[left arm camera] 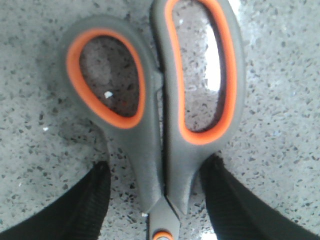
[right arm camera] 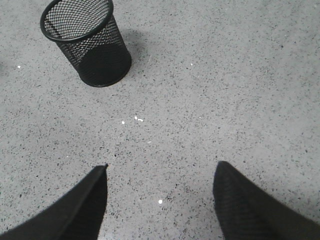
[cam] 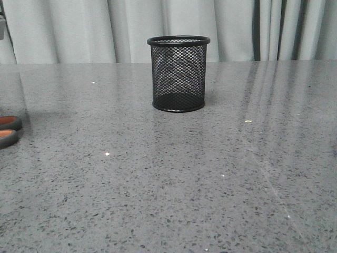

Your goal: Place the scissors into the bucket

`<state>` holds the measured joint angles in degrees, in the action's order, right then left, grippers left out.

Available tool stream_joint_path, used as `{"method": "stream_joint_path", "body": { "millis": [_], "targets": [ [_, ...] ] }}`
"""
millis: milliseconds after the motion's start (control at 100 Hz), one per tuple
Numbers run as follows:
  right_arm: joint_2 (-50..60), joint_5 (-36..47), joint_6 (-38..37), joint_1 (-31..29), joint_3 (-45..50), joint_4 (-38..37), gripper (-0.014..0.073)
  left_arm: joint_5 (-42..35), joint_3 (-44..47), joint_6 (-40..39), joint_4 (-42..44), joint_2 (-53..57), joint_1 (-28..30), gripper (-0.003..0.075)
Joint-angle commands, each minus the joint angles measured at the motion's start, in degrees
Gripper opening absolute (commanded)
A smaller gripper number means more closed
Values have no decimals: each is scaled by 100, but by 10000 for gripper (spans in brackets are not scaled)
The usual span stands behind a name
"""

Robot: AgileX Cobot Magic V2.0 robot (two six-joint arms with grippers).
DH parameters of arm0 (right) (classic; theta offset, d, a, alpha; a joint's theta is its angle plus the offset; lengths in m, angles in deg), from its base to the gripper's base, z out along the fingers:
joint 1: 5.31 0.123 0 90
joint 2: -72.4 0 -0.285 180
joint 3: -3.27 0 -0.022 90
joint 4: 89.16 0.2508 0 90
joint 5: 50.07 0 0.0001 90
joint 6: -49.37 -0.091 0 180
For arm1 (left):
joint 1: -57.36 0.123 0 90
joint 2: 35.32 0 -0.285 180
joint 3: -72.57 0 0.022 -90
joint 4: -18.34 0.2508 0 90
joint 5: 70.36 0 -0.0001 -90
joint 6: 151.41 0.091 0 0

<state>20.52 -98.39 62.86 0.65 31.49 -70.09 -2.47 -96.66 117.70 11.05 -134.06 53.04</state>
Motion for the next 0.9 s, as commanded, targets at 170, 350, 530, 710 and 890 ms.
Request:
{"method": "stream_joint_path", "body": {
  "millis": [170, 350, 530, 710, 890],
  "targets": [
    [-21, 360, 54, 11, -204, 58, 414, 87, -114, 13, -267, -29, -38, 399],
    [-21, 360, 54, 11, -204, 58, 414, 184, -114, 60, -315, -66, -38, 372],
    [-21, 360, 54, 11, -204, 58, 414, 220, -114, 60, -320, -66, -38, 237],
    [-21, 360, 54, 11, -204, 58, 414, 262, -114, 60, -320, -66, -38, 113],
    [-21, 360, 54, 11, -204, 58, 414, 312, -114, 60, -320, -66, -38, 71]
  ]
}}
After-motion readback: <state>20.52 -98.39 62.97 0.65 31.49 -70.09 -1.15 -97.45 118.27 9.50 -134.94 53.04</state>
